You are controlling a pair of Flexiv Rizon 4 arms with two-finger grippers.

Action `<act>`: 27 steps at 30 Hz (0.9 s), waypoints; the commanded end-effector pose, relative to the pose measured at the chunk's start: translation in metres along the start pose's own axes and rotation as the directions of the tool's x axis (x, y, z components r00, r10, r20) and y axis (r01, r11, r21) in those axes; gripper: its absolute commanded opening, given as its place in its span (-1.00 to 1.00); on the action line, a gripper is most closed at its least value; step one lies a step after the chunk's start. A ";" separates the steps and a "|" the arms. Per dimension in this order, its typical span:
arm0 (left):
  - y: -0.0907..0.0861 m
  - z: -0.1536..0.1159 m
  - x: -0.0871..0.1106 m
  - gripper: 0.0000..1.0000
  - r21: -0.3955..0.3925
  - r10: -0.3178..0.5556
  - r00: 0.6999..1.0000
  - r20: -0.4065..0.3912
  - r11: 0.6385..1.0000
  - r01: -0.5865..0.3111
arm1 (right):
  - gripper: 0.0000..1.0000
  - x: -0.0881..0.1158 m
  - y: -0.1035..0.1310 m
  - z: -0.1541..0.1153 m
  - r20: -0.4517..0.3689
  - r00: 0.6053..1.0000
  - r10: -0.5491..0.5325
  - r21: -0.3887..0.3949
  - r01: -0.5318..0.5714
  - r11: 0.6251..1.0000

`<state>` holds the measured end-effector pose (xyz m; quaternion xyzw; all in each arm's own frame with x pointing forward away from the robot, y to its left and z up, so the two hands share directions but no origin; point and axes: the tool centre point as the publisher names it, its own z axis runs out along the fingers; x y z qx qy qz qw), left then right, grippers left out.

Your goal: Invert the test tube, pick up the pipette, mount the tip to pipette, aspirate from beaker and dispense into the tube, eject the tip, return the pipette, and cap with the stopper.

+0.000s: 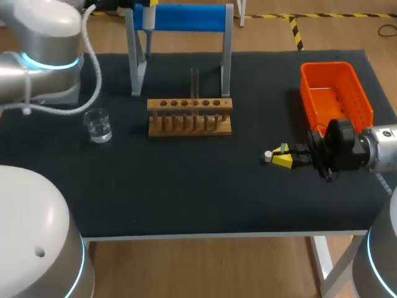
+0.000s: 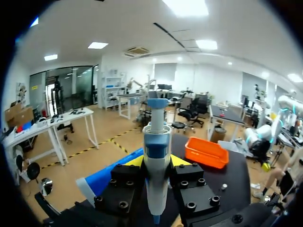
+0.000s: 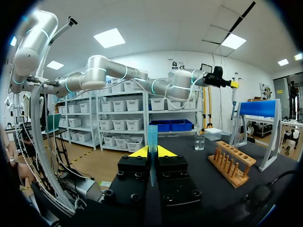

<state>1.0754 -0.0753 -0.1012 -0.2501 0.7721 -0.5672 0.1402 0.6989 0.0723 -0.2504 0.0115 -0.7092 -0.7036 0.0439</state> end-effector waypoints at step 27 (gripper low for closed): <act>-0.015 -0.045 0.168 -1.00 0.153 0.141 0.911 -0.387 0.984 -0.088 | -1.00 0.000 0.000 0.000 0.001 1.000 0.000 0.001 0.000 1.000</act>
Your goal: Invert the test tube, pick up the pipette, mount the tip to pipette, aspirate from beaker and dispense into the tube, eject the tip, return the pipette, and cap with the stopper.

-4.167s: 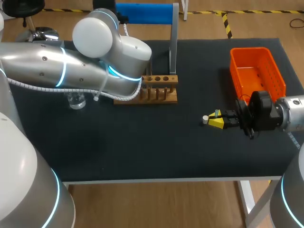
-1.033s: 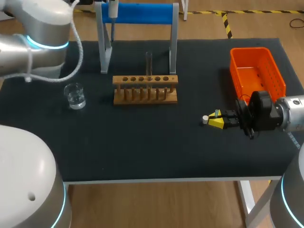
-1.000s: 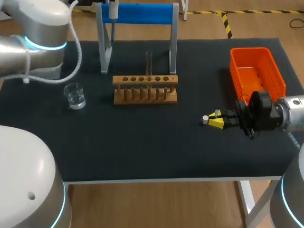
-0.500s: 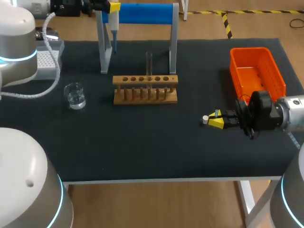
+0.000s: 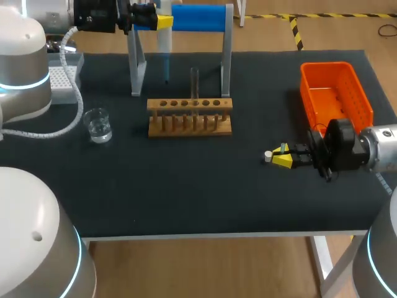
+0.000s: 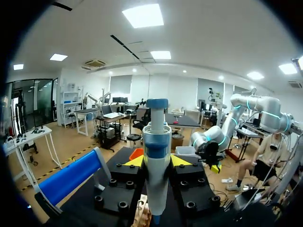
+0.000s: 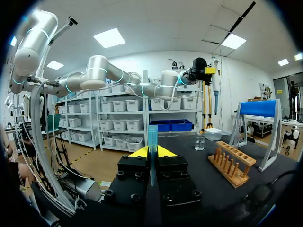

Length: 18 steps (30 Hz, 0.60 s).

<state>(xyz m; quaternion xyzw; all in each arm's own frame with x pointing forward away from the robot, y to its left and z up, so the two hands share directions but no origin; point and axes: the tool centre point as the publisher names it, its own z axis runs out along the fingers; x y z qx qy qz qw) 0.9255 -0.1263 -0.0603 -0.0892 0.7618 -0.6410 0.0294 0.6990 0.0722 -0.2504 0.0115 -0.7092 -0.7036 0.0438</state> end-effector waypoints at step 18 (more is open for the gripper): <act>-0.019 0.023 0.072 -1.00 0.073 0.031 0.993 -0.113 0.997 -0.023 | -1.00 0.000 0.000 0.000 0.001 1.000 0.000 0.001 0.000 1.000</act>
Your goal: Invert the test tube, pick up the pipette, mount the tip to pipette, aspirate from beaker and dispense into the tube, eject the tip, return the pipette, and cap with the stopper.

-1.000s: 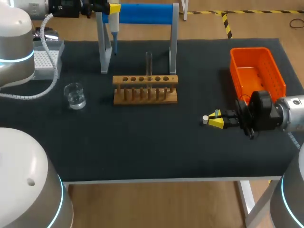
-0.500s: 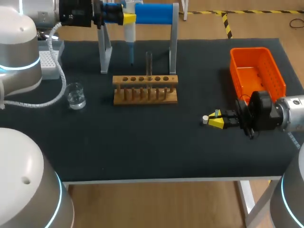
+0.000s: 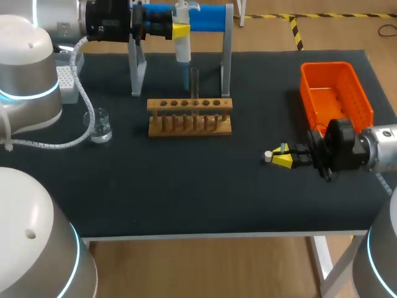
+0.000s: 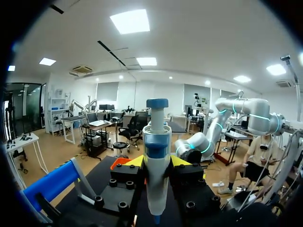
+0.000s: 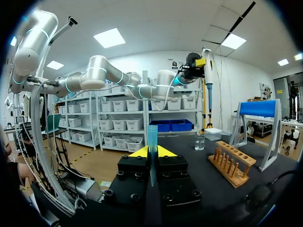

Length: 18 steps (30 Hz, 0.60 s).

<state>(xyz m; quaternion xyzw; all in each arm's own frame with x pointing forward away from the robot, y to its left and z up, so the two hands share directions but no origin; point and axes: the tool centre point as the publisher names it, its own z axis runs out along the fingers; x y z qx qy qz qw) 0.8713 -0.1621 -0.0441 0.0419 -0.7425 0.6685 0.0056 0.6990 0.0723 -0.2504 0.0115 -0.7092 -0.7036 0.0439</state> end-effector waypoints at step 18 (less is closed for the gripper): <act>-0.007 0.014 0.051 -1.00 -0.015 0.023 0.997 -0.071 1.000 -0.024 | -1.00 0.000 0.000 0.000 0.001 1.000 0.000 0.001 0.000 1.000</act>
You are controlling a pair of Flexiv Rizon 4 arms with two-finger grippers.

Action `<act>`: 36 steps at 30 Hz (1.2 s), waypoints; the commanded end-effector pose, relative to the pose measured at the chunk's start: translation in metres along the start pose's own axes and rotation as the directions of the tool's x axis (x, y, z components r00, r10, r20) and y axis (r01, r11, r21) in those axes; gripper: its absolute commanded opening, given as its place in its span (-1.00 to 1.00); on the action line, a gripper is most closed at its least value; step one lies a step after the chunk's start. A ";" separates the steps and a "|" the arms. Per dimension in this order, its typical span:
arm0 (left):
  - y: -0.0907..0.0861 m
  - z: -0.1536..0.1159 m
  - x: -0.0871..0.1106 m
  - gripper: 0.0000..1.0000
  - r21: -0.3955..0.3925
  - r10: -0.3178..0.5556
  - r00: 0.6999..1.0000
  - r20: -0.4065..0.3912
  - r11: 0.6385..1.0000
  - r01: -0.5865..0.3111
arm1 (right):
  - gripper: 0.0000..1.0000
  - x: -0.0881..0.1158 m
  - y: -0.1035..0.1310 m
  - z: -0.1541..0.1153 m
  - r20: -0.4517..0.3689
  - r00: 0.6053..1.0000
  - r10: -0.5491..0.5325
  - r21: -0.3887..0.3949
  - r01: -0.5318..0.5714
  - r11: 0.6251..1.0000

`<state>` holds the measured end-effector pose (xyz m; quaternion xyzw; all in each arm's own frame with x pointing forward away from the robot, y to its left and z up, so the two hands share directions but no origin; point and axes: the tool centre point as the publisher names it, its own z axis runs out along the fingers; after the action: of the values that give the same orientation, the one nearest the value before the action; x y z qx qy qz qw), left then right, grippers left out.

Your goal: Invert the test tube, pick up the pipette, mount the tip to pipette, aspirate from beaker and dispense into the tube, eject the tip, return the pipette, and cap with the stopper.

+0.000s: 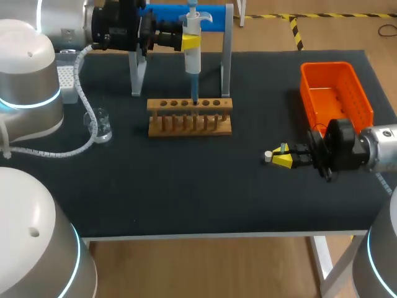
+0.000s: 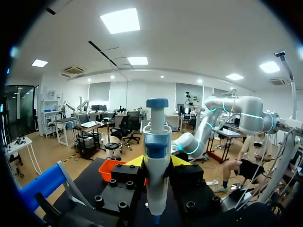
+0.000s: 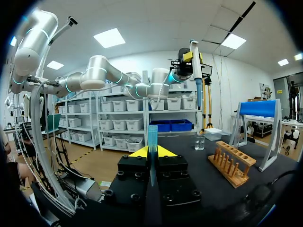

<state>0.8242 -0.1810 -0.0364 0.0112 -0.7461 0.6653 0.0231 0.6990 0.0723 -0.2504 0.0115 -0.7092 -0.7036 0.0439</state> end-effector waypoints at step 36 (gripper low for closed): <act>-0.001 0.001 0.005 -1.00 -0.024 -0.004 1.000 -0.024 1.000 0.003 | -1.00 0.000 0.000 0.000 0.001 1.000 0.000 0.001 0.000 1.000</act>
<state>0.8182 -0.1824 -0.0359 0.0046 -0.7525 0.6578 0.0322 0.6990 0.0723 -0.2504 0.0115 -0.7092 -0.7036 0.0439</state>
